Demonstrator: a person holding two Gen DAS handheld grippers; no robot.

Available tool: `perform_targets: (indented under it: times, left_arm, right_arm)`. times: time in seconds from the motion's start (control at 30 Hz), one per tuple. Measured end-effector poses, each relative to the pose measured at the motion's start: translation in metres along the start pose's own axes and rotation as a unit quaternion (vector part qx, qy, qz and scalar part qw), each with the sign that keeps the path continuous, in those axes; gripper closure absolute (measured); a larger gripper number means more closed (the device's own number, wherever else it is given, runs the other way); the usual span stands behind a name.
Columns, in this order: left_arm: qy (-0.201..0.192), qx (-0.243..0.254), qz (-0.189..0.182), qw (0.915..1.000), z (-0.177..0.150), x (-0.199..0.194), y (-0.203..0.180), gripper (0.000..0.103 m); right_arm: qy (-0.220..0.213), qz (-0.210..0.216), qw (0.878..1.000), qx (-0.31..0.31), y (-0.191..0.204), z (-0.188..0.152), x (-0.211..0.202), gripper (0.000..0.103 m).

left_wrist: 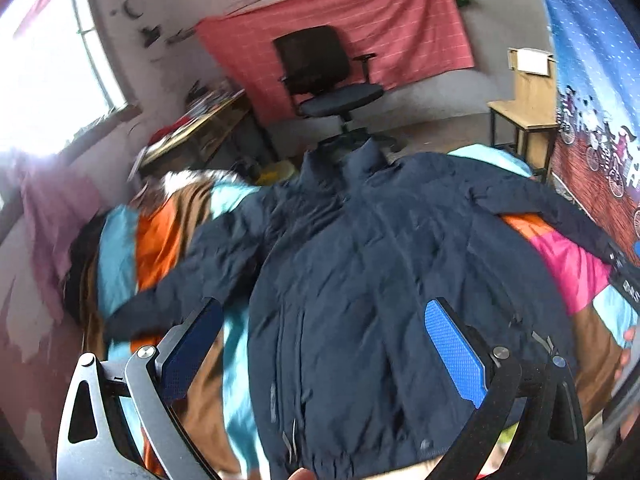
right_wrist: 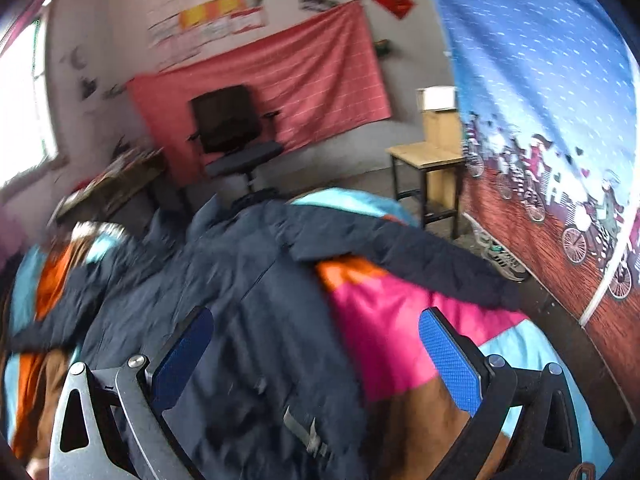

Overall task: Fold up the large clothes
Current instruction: 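Reach the right gripper to the jacket sleeve cuff and grasp it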

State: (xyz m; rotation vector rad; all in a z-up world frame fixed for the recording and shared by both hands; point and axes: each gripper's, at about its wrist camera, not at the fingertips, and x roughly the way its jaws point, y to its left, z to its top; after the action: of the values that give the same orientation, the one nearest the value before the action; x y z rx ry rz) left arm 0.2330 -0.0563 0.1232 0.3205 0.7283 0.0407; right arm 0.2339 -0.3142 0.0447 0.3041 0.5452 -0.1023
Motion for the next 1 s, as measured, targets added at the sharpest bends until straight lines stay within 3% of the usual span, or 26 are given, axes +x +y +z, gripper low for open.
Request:
perform_targets:
  times: [0.07,0.27,0.37,0.47,0.6,0.8,1.0]
  left_arm:
    - [-0.005,0.017,-0.008,0.9998,0.016,0.014,-0.004,0.003]
    - [-0.018,0.048,-0.039,0.9979,0.046,0.08,-0.017,0.003]
    - [-0.02,0.049,-0.053,0.9972,0.051,0.122,-0.021,0.003]
    - [-0.011,0.057,-0.076,0.9955,0.052,0.162,-0.025,0.003]
    - [-0.017,0.058,-0.108,0.9923,0.058,0.211,-0.039,0.003]
    - [0.001,0.021,-0.168,0.9856,0.089,0.285,-0.088,0.003]
    - [0.038,-0.005,-0.173,0.9841,0.121,0.342,-0.136,0.003]
  right_arm:
    - [-0.015,-0.043,0.999,0.014,-0.009,0.015,0.014,0.0]
    - [-0.039,-0.111,0.991,0.058,-0.032,0.049,0.06,0.0]
    - [-0.032,-0.104,0.991,0.076,-0.041,0.052,0.089,0.0]
    - [0.007,-0.05,0.992,0.115,-0.053,0.039,0.123,0.0]
    - [0.023,-0.044,0.985,0.167,-0.064,0.011,0.142,0.0]
    - [0.029,-0.089,0.969,0.228,-0.101,-0.002,0.163,0.0]
    - [0.036,-0.119,0.939,0.321,-0.159,-0.012,0.17,0.0]
